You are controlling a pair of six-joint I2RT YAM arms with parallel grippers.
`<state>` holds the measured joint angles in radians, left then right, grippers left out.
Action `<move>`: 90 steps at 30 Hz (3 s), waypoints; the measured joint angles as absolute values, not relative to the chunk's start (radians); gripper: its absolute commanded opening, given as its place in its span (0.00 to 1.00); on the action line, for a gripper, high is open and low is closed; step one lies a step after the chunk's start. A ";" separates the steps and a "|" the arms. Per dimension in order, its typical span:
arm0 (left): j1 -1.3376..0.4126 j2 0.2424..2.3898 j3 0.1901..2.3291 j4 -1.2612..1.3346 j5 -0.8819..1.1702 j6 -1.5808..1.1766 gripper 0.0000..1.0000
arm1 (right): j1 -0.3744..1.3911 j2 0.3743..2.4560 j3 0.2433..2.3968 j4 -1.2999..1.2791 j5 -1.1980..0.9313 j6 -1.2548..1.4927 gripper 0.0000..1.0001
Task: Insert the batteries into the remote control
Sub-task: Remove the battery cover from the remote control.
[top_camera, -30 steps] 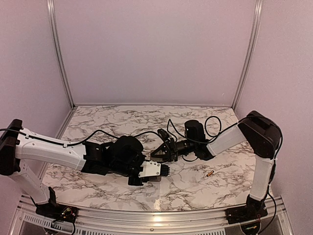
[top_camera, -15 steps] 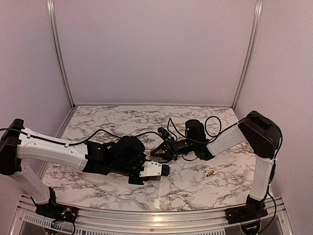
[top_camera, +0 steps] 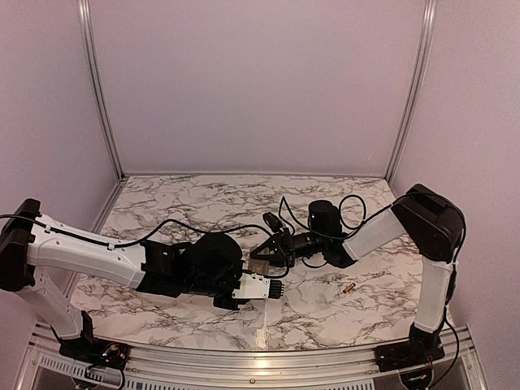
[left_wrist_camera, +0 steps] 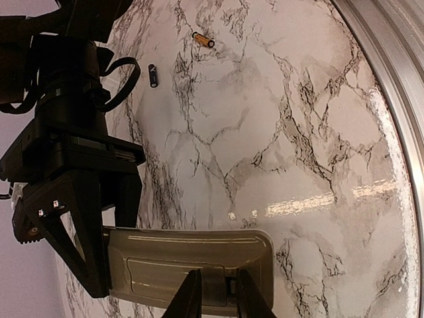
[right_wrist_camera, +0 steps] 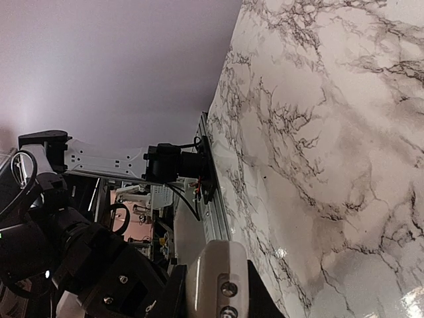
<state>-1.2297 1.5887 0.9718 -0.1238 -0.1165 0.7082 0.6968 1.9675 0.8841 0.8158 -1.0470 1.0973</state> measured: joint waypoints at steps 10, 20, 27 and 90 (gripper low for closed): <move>-1.249 1.554 0.939 -0.068 -0.176 0.731 0.20 | 0.699 1.979 0.879 0.834 -1.058 1.133 0.00; -1.247 1.522 0.933 -0.036 -0.194 0.731 0.28 | 0.702 1.979 0.878 0.833 -1.066 1.134 0.00; -1.248 1.522 0.933 -0.075 -0.140 0.716 0.32 | 0.702 1.979 0.878 0.833 -1.066 1.133 0.00; -1.328 1.505 0.838 0.123 -0.403 0.930 0.32 | 0.688 1.999 0.846 0.940 -1.031 1.221 0.00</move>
<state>-1.3281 1.5051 0.8375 0.1234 -0.4026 0.9302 0.6884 1.9991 0.8459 0.9401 -1.0309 1.2213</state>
